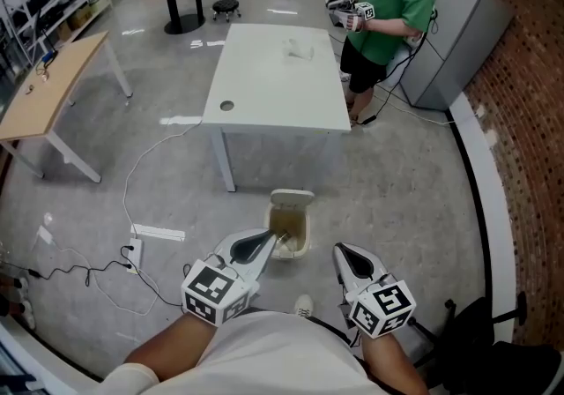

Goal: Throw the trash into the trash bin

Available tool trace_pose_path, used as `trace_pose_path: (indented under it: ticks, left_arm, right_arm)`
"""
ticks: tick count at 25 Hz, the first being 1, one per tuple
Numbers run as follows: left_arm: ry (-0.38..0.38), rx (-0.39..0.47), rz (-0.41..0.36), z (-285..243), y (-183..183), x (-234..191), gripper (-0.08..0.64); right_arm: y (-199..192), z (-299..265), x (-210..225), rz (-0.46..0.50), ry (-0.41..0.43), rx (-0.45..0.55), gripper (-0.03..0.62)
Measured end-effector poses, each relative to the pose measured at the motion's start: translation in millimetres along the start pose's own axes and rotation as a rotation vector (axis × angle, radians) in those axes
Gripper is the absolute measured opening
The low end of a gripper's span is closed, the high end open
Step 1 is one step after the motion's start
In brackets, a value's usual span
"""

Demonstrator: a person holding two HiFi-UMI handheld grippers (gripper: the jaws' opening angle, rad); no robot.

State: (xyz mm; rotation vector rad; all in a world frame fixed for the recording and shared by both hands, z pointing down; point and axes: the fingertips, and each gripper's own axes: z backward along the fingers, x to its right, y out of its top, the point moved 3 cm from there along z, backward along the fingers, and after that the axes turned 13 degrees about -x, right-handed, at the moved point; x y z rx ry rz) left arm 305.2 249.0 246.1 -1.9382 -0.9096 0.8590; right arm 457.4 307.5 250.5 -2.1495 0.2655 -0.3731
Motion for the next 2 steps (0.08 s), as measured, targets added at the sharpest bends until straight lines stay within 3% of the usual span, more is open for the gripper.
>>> trace_pose_path:
  ticks: [2]
  left_arm:
    - [-0.001,0.0,-0.002,0.8,-1.3,1.3,0.003]
  right_arm:
    - [-1.4,-0.7,-0.3,-0.005,0.0,0.0,0.0]
